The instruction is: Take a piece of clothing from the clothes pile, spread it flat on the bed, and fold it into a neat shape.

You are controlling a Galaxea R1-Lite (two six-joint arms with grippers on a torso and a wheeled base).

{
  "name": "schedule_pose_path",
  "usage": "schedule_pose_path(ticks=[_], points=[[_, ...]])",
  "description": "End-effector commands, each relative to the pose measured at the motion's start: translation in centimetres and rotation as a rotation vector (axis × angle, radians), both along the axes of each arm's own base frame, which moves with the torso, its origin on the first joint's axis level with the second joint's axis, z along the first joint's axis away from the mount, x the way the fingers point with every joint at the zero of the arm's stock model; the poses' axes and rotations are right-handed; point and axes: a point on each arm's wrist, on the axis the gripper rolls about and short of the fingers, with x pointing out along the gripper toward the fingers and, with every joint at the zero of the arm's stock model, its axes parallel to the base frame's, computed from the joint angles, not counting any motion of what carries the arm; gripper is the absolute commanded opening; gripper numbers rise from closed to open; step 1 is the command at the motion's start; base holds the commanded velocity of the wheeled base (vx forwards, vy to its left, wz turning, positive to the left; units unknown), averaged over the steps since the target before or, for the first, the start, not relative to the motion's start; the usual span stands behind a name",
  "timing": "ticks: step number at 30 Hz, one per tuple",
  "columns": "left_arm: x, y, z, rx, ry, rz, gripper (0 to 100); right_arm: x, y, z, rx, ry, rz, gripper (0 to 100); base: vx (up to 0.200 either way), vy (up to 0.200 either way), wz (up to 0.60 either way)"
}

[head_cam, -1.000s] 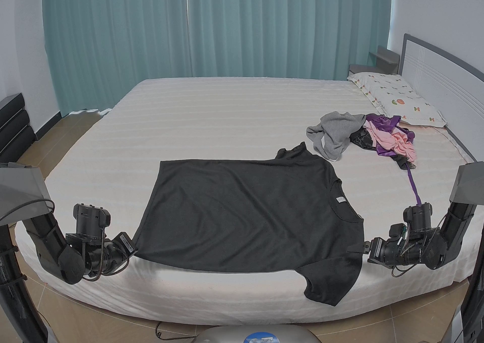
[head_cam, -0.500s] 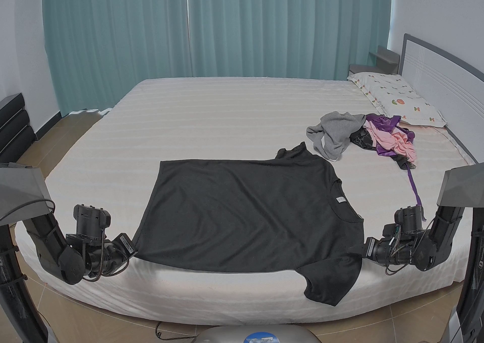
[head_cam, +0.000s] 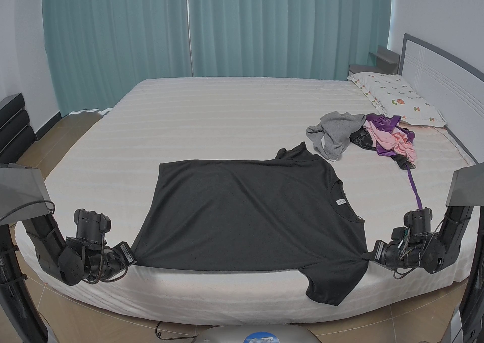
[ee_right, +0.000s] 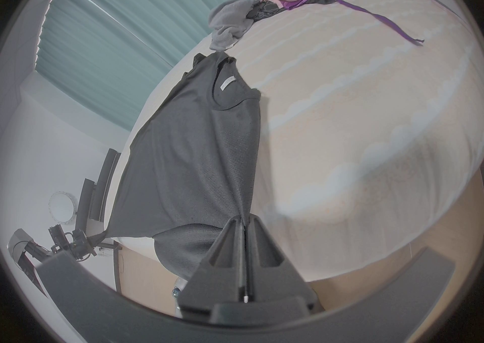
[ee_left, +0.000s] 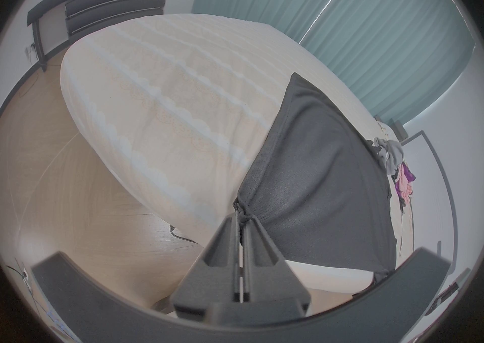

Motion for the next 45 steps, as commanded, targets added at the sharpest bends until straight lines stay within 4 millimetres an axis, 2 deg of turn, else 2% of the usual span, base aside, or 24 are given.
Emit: schedule_pose_path(ticks=[1, 12, 24, 25, 29, 30, 37, 45], points=[[-0.5, 0.1, -0.3, 0.024, 0.021, -0.023, 0, -0.4, -1.1, 0.9, -0.005, -0.023, -0.030, 0, 0.000, 0.000, 0.00], [-1.5, 0.2, -1.2, 0.071, 0.114, -0.075, 0, -1.7, -1.7, 0.4, -0.043, 0.008, -0.001, 0, 0.000, 0.000, 0.00], [-1.0, 0.0, -2.5, 0.068, 0.146, -0.076, 0, -1.5, -1.4, -0.7, -0.050, 0.033, 0.022, 0, 0.000, 0.000, 0.00], [-0.7, 0.0, -2.6, 0.061, 0.142, -0.075, 0, -1.5, -1.4, -0.8, -0.050, 0.038, 0.023, 100, 0.000, 0.000, 0.00], [-0.2, -0.1, -3.0, 0.056, 0.147, -0.072, 0, -1.3, -1.1, -0.7, -0.047, 0.021, 0.032, 100, 0.000, 0.000, 0.00], [-0.2, -0.1, -3.1, 0.051, 0.148, -0.069, 100, -1.3, -1.1, -0.8, -0.046, 0.022, 0.034, 100, 0.000, 0.000, 0.00], [-0.1, 0.1, -2.6, 0.047, 0.132, -0.054, 100, -1.0, -1.3, 0.1, -0.031, -0.029, 0.007, 100, 0.000, 0.000, 0.00], [0.3, 1.2, 1.1, 0.035, -0.008, -0.011, 100, -0.6, -1.4, 2.6, 0.037, -0.097, -0.073, 100, 0.000, 0.000, 0.00]])
